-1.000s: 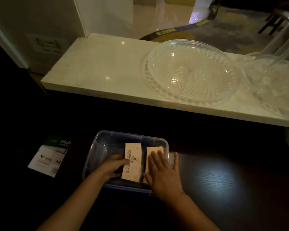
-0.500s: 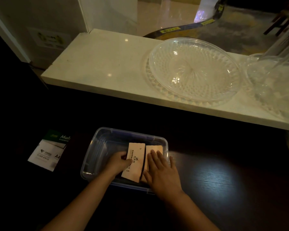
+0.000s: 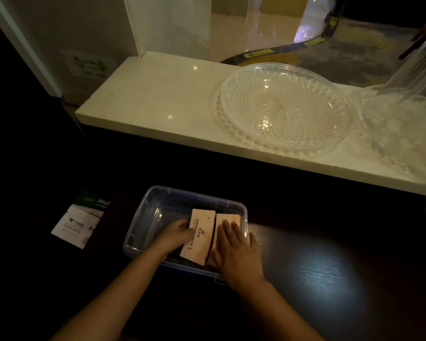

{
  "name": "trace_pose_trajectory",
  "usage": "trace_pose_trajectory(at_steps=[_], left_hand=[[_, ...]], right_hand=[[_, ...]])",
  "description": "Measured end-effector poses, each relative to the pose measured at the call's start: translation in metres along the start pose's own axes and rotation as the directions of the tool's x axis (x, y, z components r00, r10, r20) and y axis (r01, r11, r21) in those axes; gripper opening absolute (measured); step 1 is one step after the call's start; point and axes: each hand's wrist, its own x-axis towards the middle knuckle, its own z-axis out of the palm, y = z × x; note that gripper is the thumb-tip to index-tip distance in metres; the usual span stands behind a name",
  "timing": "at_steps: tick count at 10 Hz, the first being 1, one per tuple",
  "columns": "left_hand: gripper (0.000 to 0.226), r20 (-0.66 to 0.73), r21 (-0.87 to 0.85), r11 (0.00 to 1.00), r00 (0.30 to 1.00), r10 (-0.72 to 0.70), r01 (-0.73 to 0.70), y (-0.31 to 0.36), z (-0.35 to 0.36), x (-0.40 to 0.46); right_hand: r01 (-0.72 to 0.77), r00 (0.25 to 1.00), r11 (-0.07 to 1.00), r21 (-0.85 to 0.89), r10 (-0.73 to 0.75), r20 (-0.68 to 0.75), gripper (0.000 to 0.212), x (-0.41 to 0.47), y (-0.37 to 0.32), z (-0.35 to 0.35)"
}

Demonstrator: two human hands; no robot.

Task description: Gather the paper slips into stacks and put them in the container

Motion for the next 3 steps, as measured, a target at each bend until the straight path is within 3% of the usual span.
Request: trace_pose_trajectory(at_steps=[2, 3], left_hand=[[0.033, -0.152, 0.009, 0.998, 0.986, 0.061, -0.061, -0.004, -0.020, -0.025], [0.030, -0.218, 0.050, 0.988, 0.964, 0.154, -0.147, -0.006, -0.028, -0.039]], right_hand=[[0.029, 0.999, 0.998, 0.052, -0.026, -0.046, 0.064, -0.004, -0.001, -0.008], [0.064, 0.978, 0.998, 0.008, -0.062, -0.201, 0.060, -0.005, -0.008, -0.016]])
